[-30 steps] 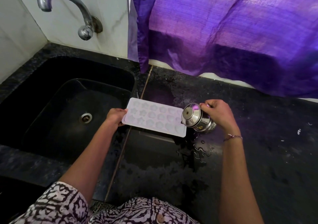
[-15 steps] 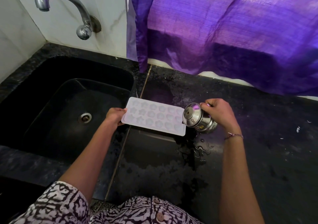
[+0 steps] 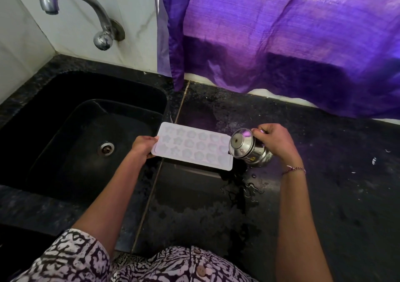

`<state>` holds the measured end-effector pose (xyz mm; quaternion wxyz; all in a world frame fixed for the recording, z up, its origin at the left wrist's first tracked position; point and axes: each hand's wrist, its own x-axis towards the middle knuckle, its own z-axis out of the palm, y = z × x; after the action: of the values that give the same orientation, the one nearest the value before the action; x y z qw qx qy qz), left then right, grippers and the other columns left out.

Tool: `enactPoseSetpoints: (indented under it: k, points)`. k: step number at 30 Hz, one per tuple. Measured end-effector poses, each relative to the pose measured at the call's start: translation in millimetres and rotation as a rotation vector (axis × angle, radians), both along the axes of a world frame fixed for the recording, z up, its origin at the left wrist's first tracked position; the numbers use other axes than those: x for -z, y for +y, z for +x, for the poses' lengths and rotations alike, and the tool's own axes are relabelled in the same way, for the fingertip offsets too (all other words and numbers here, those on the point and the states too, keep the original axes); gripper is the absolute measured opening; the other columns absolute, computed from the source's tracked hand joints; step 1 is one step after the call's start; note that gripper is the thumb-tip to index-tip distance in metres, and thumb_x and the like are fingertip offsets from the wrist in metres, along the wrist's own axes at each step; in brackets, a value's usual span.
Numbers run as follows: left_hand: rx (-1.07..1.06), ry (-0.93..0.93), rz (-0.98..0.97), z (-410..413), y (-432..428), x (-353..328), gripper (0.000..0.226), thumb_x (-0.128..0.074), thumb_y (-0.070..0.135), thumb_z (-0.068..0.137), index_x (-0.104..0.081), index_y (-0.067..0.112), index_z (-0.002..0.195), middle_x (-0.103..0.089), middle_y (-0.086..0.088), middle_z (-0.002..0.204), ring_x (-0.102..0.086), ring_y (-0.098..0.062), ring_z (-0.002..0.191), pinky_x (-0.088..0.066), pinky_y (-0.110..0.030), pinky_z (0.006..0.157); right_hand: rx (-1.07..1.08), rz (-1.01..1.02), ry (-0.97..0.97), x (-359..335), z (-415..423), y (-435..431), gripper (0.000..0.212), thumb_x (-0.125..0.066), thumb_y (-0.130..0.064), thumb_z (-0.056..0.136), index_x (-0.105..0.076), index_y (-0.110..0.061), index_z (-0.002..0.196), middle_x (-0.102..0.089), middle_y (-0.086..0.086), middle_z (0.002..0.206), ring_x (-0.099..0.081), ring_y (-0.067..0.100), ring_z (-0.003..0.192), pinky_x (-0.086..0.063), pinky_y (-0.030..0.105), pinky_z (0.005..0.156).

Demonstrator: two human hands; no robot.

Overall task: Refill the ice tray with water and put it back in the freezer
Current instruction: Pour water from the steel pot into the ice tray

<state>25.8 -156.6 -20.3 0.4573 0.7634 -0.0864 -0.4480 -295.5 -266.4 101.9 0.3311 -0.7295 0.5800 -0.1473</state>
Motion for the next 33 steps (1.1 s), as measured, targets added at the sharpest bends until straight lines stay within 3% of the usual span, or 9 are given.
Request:
enactPoseSetpoints:
  k: [8,15,19,25,33]
  points:
    - [-0.003,-0.001,0.005,-1.9,-0.5,-2.7,0.013,-0.062,0.008,0.088,-0.059,0.009,0.075,-0.062,-0.003,0.079,-0.061,-0.016,0.067,-0.052,-0.022,0.045,0.06,0.089,-0.214,14.3,-9.0,-7.1,0.037,-0.062,-0.028,0.085,-0.042,-0.016,0.057,-0.037,0.005,0.057,-0.034,0.017,0.059,-0.029,0.03,0.061]
    - [-0.009,0.014,0.002,1.3,-1.1,2.6,0.013,-0.064,0.012,0.088,-0.059,0.009,0.077,-0.062,-0.006,0.079,-0.061,-0.018,0.068,-0.051,-0.029,0.054,0.144,0.148,-0.41,20.0,-8.3,-8.4,0.044,-0.061,-0.022,0.088,-0.043,-0.019,0.048,-0.038,-0.008,0.042,-0.03,0.004,0.042,-0.025,0.025,0.05]
    - [-0.018,0.025,-0.006,2.5,-1.4,4.7,0.012,-0.065,0.012,0.088,-0.06,0.008,0.078,-0.064,-0.009,0.085,-0.062,-0.019,0.069,-0.052,-0.029,0.055,0.192,0.189,-0.536,20.3,-2.6,-7.1,0.039,-0.06,-0.019,0.089,-0.046,-0.018,0.053,-0.04,-0.003,0.049,-0.034,0.008,0.049,-0.029,0.024,0.051]
    - [-0.023,0.034,-0.018,2.5,-0.3,6.0,0.011,-0.065,0.013,0.089,-0.062,0.003,0.084,-0.065,-0.014,0.092,-0.063,-0.022,0.07,-0.052,-0.032,0.059,0.3,0.216,-0.682,18.0,16.4,-3.3,0.031,-0.056,-0.016,0.091,-0.051,-0.014,0.061,-0.041,-0.011,0.04,-0.029,0.001,0.036,-0.026,0.015,0.038]
    - [-0.008,0.051,-0.024,-0.3,0.5,-0.4,0.015,-0.065,0.015,0.089,-0.064,0.001,0.094,-0.065,-0.009,0.079,-0.062,-0.019,0.067,-0.054,-0.029,0.058,0.488,0.225,-0.897,20.7,52.1,-5.9,0.028,-0.053,-0.013,0.093,-0.052,-0.017,0.065,-0.04,-0.004,0.057,-0.034,0.002,0.048,-0.027,0.011,0.037]
